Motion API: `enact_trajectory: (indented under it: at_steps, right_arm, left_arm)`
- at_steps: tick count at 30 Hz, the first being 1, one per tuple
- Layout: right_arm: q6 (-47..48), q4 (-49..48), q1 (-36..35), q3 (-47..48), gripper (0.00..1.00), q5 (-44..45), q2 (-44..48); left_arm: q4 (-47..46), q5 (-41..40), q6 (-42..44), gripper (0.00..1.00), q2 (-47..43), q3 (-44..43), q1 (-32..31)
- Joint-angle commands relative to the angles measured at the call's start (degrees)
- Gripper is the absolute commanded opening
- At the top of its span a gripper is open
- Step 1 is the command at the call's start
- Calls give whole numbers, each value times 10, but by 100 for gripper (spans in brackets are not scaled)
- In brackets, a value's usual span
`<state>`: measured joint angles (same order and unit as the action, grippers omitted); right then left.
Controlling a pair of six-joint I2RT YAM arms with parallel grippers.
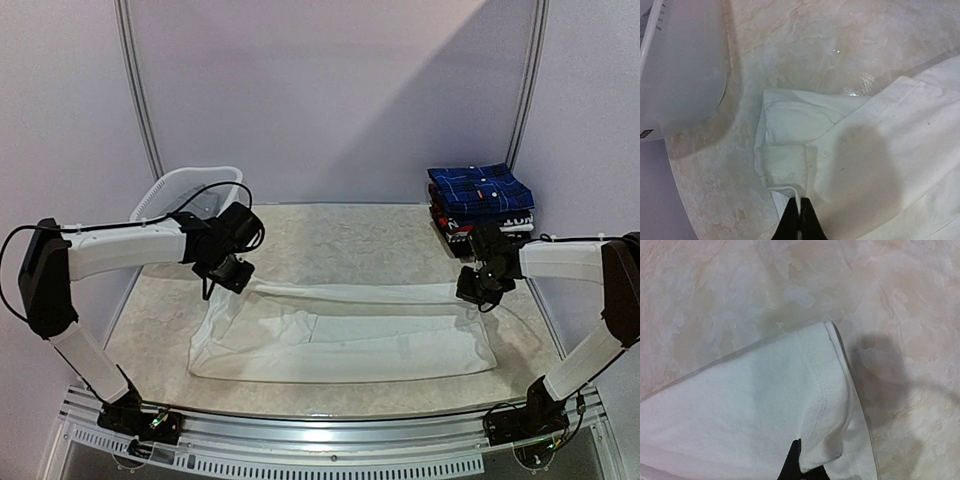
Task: Fold and stack the mixed laundry pile
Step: Fold the 1/3-folded T-shirt at the center of the board, then adjust the rectangle-folded T-shirt at the center of the board.
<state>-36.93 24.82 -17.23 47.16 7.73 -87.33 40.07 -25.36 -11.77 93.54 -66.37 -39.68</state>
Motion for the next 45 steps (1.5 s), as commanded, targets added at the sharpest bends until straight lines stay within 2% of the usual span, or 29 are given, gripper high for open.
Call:
enact_trajectory:
  at_steps: [1, 5, 9, 10, 12, 15, 16, 18, 20, 21, 22, 27, 31, 38, 45]
  right_arm:
    - [0, 1, 3, -12, 1, -3, 6]
    - [-9, -7, 2, -27, 3, -2, 6]
    - [-18, -11, 2, -38, 9, -2, 8]
    - [-20, -11, 3, -40, 11, -2, 10]
    - [-21, -8, 2, -43, 24, -3, 13]
    - [-23, 7, 3, -47, 54, 3, 31]
    - [-22, 14, 3, -46, 61, 6, 42]
    - [-18, 26, 3, -45, 67, 10, 71]
    - [-13, 33, 3, -42, 70, 6, 100]
    - [-8, 35, 3, -38, 72, 2, 118]
    - [-3, 36, 3, -35, 72, -4, 128]
    - [33, -10, -1, -35, 73, -47, 167]
    - [50, -82, -21, -34, 73, -112, 151]
    - [55, -126, -66, -15, 70, -129, 86]
    - [56, -153, -71, -11, 70, -137, 49]
  left_arm:
    - [31, -10, -24, 0, -15, 26, -11]
    - [30, -2, -40, 0, 4, 46, -13]
    - [40, 23, -65, 0, 14, 54, -17]
    - [45, 35, -70, 5, 13, 55, -18]
    - [64, 59, -81, 17, 9, 56, -21]
    - [87, 114, -85, 31, -20, 56, -24]
    - [88, 130, -85, 36, -38, 58, -24]
    - [76, 142, -89, 48, -84, 65, -24]
    - [62, 109, -98, 60, -125, 73, -20]
    - [51, 87, -106, 63, -139, 80, -14]
    - [33, 81, -109, 63, -148, 91, -4]
    - [-79, 149, -106, 51, -126, 136, 71]
    - [-154, 193, -104, 49, -79, 137, 95]
    - [-223, 221, -108, 49, -3, 136, 134]
    - [-252, 199, -113, 47, 35, 145, 145]
